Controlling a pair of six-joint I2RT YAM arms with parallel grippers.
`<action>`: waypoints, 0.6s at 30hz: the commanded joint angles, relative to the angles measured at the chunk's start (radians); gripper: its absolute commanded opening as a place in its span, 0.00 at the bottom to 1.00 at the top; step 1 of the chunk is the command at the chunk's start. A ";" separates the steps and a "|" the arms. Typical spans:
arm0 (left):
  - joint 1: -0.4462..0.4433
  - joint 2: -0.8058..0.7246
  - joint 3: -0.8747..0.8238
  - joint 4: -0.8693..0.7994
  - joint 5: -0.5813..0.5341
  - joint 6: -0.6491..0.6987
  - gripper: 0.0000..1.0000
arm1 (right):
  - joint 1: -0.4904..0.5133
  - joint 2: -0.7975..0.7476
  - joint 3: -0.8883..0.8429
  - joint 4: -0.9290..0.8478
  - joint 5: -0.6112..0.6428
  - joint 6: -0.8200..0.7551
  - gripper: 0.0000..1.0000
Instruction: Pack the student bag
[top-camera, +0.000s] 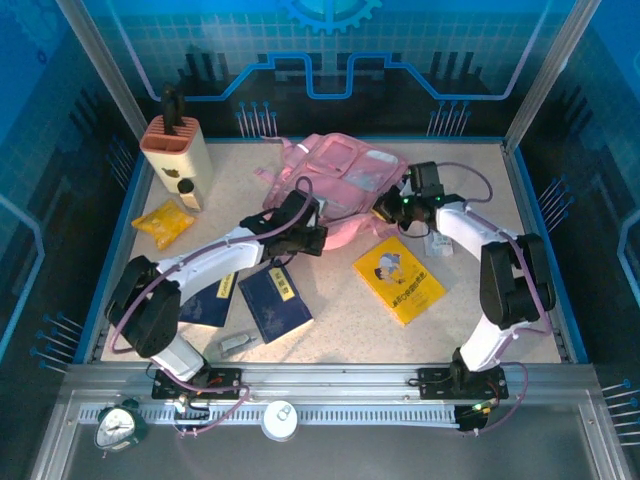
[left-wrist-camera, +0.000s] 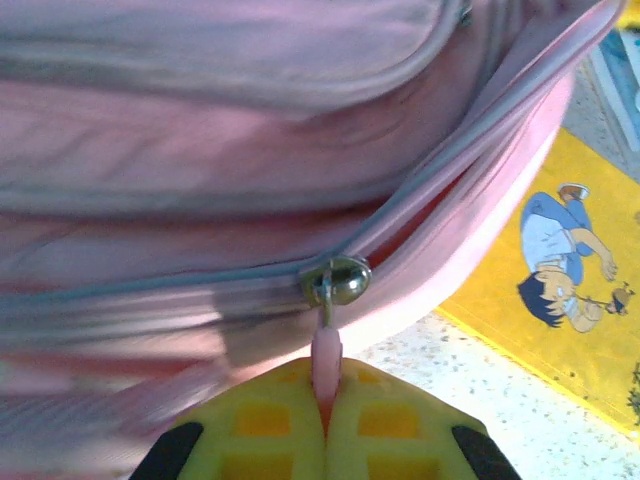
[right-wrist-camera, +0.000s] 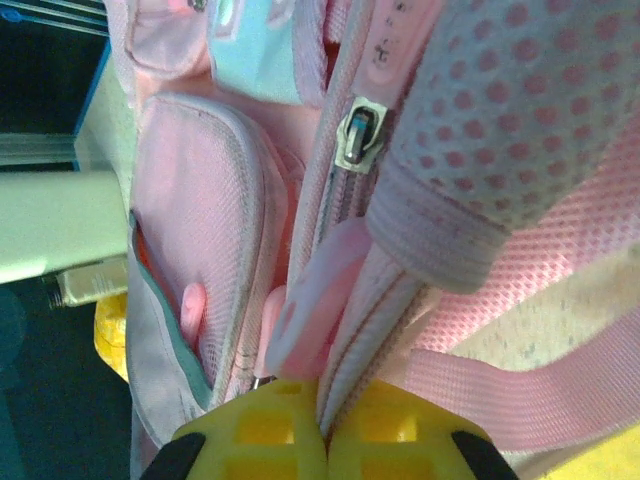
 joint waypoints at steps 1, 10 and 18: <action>0.006 -0.026 -0.011 -0.052 0.038 0.033 0.00 | -0.044 0.074 0.123 -0.052 0.017 -0.105 0.00; -0.053 0.126 0.113 0.075 0.134 -0.083 0.00 | -0.048 0.091 0.189 -0.141 -0.051 -0.190 0.45; -0.094 0.194 0.165 0.103 0.157 -0.104 0.00 | -0.035 -0.106 -0.058 -0.164 -0.138 -0.107 0.70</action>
